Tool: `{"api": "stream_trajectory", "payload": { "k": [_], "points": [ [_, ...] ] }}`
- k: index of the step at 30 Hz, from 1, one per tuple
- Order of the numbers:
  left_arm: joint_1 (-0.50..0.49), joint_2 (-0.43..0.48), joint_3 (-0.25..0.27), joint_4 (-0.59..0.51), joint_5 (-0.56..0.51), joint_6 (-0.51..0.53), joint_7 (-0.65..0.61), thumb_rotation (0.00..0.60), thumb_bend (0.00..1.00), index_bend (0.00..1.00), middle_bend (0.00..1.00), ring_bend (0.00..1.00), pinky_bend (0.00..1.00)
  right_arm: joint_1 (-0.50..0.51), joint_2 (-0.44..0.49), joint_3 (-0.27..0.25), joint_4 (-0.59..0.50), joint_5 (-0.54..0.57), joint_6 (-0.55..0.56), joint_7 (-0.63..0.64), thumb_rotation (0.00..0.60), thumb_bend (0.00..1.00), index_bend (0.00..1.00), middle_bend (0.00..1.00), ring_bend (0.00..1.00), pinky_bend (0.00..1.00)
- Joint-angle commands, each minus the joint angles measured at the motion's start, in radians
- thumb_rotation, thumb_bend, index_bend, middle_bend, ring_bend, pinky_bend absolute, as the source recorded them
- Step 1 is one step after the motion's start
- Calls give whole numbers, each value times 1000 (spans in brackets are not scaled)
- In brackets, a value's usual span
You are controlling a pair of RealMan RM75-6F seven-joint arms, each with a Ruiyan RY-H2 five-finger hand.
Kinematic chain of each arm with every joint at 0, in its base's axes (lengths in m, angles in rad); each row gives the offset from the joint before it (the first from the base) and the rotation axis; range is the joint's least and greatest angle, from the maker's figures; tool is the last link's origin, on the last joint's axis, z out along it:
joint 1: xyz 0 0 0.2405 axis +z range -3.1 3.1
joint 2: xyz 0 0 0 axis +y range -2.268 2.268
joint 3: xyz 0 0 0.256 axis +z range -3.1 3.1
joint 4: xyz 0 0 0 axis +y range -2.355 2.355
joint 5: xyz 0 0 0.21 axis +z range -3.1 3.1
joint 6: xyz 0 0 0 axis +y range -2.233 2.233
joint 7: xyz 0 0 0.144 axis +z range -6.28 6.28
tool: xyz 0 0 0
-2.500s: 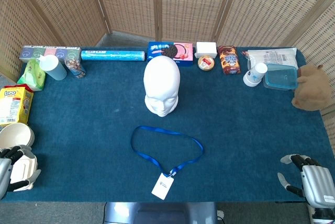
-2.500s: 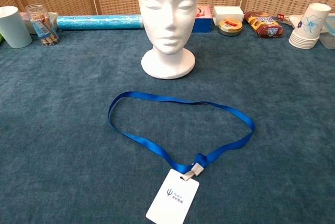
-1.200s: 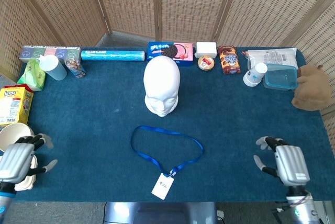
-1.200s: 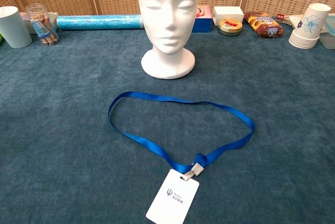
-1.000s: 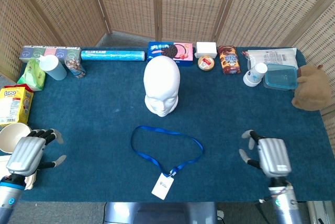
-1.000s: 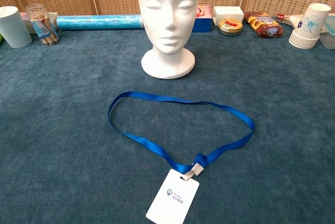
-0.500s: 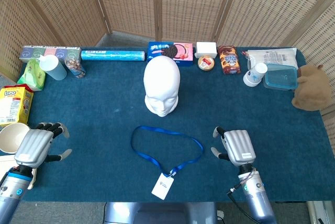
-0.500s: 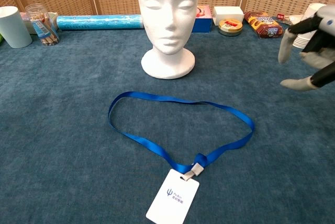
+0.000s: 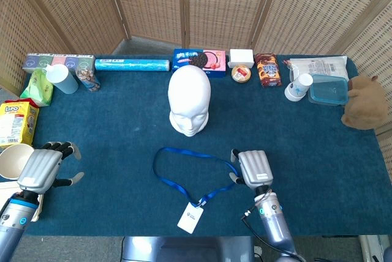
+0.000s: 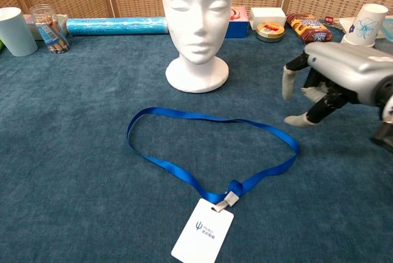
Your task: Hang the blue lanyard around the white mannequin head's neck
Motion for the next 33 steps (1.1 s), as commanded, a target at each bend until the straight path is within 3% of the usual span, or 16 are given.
{"api": "stream_trajectory", "payload": {
  "k": [1, 33],
  "points": [
    [-1, -1, 3, 5, -4, -3, -5, 522, 221, 460, 375, 354, 284, 25, -30, 8, 30, 27, 5, -19, 543, 254, 484, 917, 1000, 1000],
    [-1, -10, 17, 18, -41, 11, -11, 526, 221, 461, 375, 355, 284, 154, -155, 26, 247, 236, -30, -25, 546, 255, 493, 918, 1000, 1000]
  ]
}}
